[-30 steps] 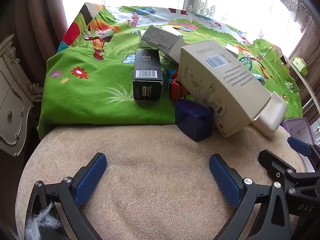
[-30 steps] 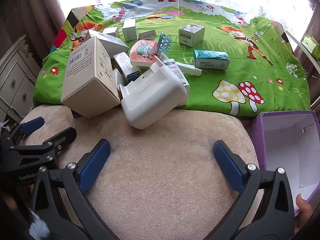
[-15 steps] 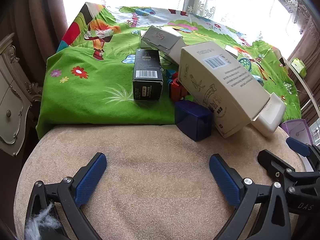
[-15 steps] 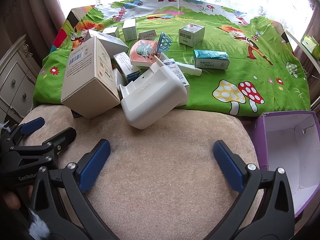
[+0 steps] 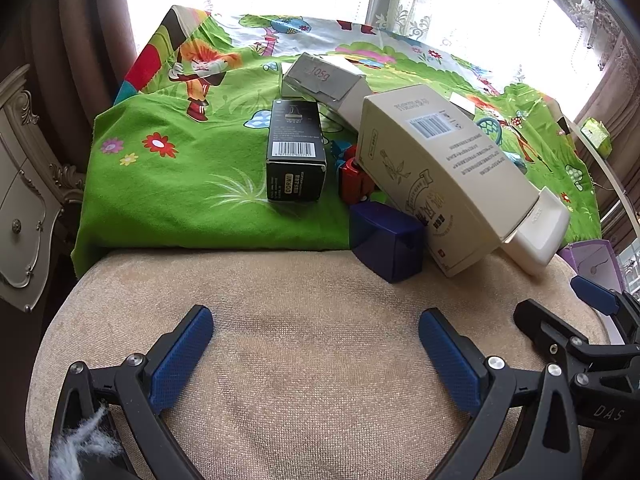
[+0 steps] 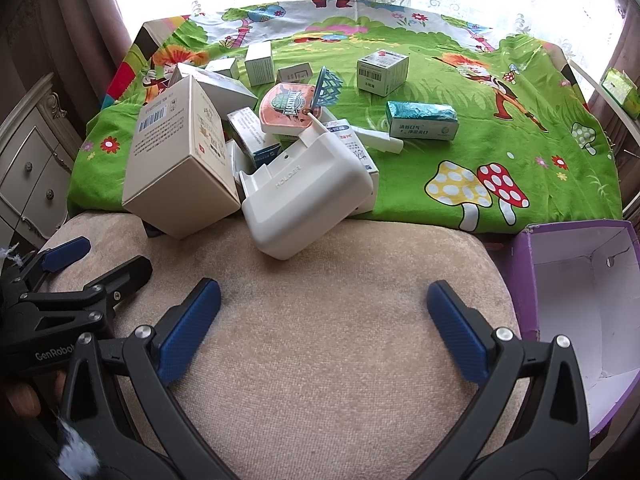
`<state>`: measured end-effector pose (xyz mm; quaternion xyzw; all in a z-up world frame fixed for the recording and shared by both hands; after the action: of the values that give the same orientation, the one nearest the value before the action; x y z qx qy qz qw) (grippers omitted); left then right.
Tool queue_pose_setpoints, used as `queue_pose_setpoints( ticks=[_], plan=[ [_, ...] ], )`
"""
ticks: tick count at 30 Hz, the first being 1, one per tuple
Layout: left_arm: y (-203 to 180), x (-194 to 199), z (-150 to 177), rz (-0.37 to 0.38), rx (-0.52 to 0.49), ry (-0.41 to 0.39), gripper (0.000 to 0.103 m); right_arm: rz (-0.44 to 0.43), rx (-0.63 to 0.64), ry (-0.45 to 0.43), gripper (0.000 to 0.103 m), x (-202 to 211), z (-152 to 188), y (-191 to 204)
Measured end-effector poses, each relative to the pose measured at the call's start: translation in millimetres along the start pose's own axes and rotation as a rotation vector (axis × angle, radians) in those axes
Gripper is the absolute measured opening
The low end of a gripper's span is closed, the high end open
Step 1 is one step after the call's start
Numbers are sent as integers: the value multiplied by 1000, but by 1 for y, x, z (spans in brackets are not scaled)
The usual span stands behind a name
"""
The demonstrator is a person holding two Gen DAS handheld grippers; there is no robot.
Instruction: Organize rigid objects
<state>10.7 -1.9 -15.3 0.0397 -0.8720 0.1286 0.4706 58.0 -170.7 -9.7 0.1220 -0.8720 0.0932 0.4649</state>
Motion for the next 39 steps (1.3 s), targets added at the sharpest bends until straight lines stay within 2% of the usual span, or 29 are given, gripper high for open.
queue_pose_setpoints(
  ticks=[12,19,28,32,35,39],
  plan=[
    [-2,2,1,0,1,-10,103,10,9,11,103,-2,-2,-1],
    [-3,11,1,14,-1,-50,103,-72,52,77,103,-1,-5,-9],
    [-14,46,-13,153,35,-146,103,-193,61,4,103,13,-9,-17],
    [-21,48,-30,194,62,-150,103,-134,161,-32,103,13,-15,-15],
    [-28,42,-44,244,104,-126,103,-145,184,-62,103,13,-25,-15],
    [-31,33,-62,276,175,-94,103,-72,235,-117,103,12,-38,-12]
  ],
)
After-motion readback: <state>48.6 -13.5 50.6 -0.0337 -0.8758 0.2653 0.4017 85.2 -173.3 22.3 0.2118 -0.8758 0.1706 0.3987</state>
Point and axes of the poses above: each gripper's, at about its wrist camera, not at the fingertips, and x roughly against the way its jaws point, y to its left, z to its underside, the point moved 2 cm from there along -x, roughly the way its jaws point, and after that the axes turned 6 degrees about z, right-handed, at the moved point
